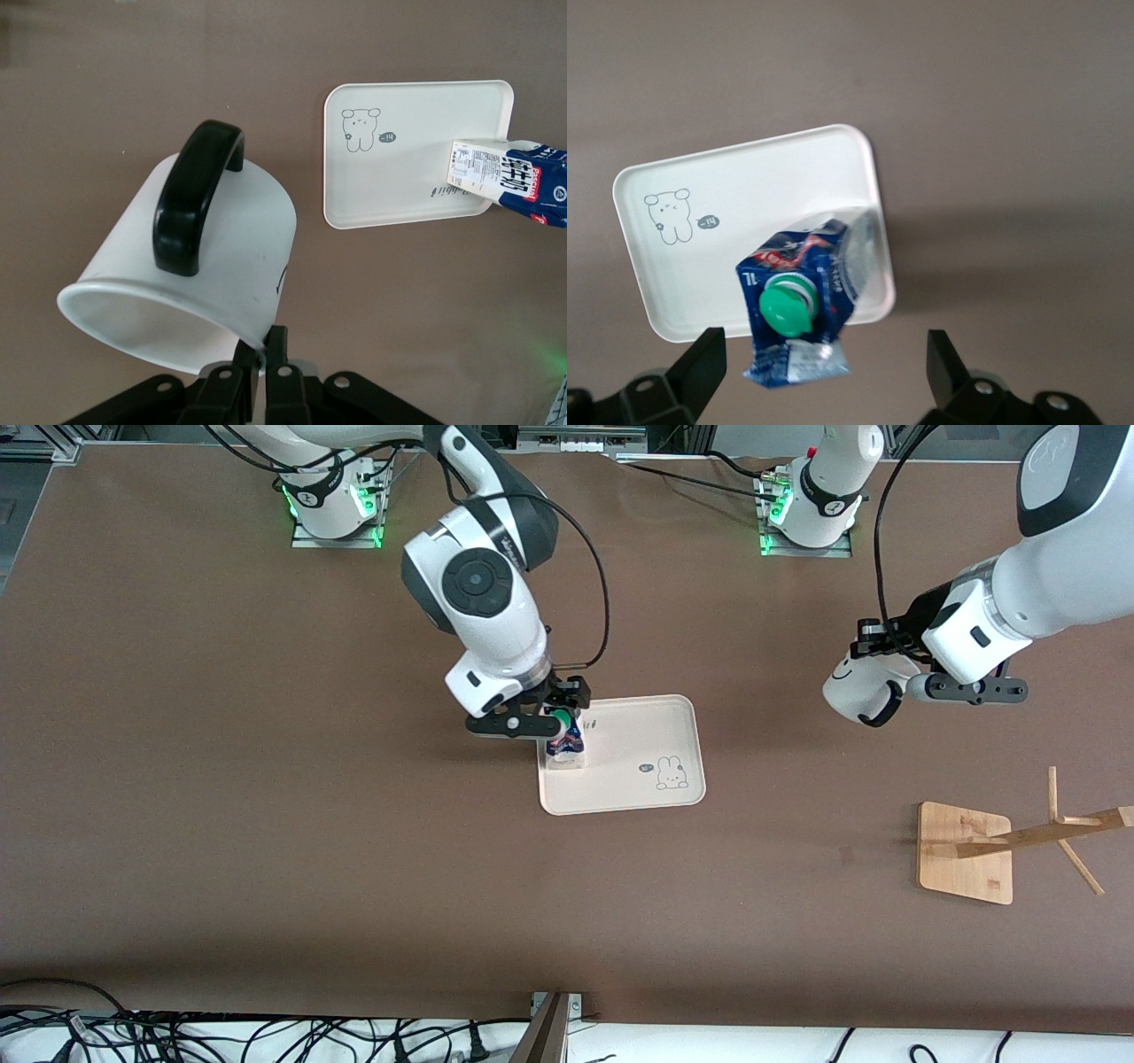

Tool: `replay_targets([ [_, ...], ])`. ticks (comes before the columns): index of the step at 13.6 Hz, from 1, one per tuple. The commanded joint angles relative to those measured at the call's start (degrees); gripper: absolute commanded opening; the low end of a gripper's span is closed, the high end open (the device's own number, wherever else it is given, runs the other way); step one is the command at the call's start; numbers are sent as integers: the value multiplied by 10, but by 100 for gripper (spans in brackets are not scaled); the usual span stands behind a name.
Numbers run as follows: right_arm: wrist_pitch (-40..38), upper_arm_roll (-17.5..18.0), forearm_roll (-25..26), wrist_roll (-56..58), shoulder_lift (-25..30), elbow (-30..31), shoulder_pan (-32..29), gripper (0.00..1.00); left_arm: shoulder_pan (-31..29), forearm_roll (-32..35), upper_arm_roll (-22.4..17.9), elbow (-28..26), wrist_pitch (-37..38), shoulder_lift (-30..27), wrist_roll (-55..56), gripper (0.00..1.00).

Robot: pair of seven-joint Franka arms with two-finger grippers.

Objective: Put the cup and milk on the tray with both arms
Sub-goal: 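Carry the mug with the left gripper toward the tray while the right gripper withdraws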

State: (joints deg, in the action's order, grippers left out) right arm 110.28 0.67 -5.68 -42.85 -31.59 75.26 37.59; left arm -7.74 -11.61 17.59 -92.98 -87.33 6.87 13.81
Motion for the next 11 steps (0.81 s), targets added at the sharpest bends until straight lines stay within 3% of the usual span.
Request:
replay_targets([
  [1,-73,4,1,17,53,-13,-53,100,61,30,4,85,35,73,137,0],
  [4,-159,-38,-2,137,97,-12,-102,100,123,62,0,141,59,149,245,0],
  [8,-255,-134,-4,281,163,9,-108,100,128,58,0,208,54,258,254,0],
  [11,-261,-167,-1,304,261,109,-107,100,173,56,1,234,29,319,253,0],
])
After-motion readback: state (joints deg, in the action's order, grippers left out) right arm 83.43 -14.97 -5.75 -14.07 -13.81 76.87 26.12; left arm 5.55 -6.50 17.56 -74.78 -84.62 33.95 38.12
